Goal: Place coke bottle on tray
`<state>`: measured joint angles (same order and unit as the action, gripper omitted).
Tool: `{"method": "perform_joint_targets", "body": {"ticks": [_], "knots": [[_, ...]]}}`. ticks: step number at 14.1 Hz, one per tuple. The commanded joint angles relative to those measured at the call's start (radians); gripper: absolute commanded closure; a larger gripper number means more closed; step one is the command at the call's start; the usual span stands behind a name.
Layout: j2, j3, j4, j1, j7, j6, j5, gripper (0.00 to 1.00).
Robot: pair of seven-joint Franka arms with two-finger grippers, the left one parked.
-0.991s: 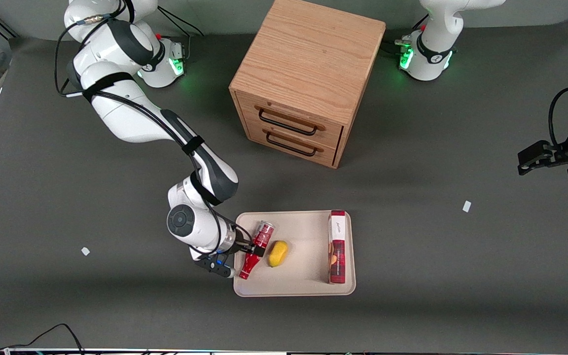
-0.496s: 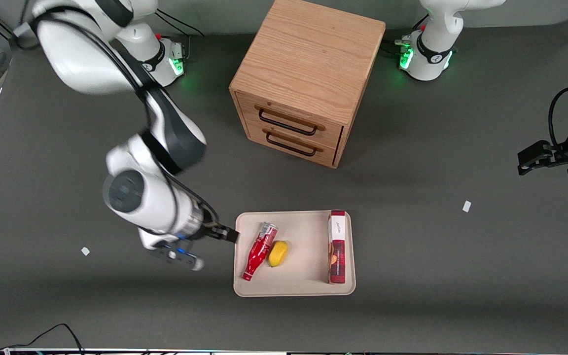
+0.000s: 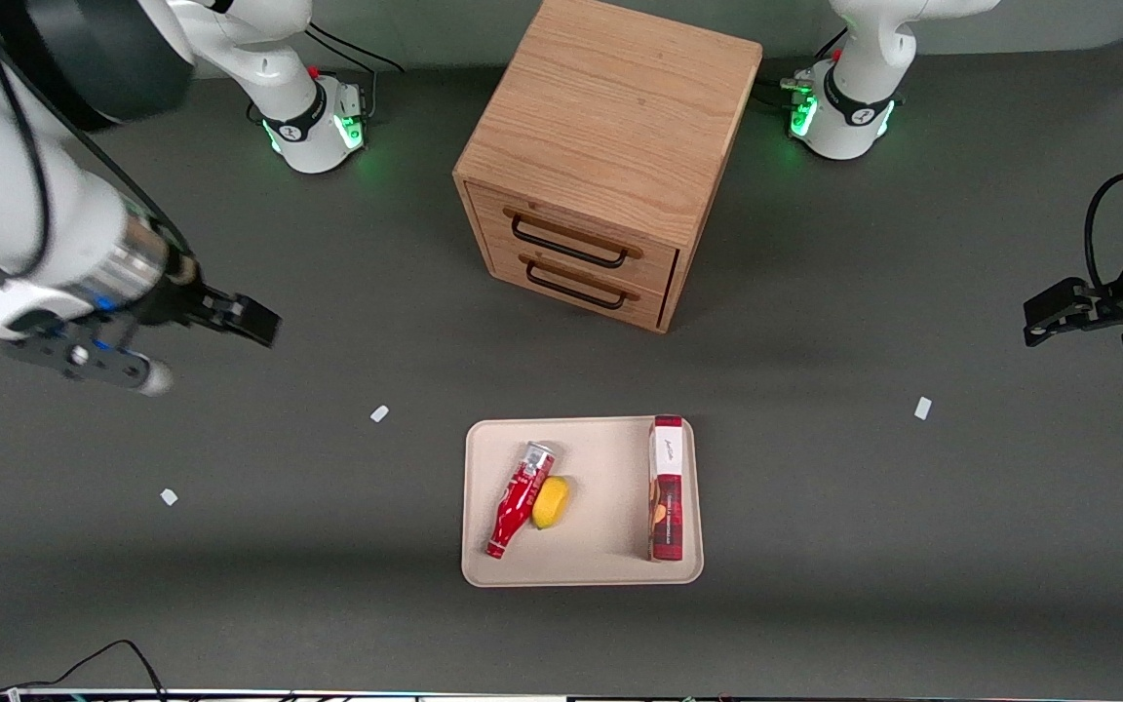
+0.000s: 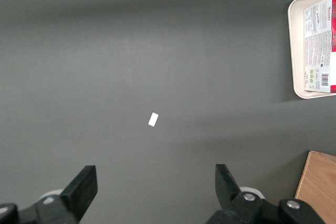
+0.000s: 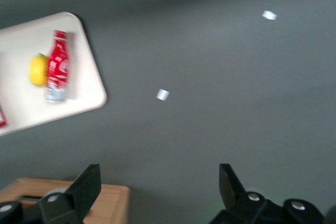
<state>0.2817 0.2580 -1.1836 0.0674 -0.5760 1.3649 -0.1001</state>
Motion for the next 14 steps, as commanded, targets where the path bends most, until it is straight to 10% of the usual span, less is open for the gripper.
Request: {"method": "perform_joint_targets", "body": {"ticks": [1, 5, 14], "knots": [[-0.238, -0.121, -0.291, -0.011, 0.106, 0.037, 0.101, 0.00], [-0.444, -0.167, -0.580, -0.008, 0.136, 0.174, 0.125, 0.00], [-0.349, -0.224, -0.349, -0.001, 0.110, 0.048, 0.125, 0.00]]}}
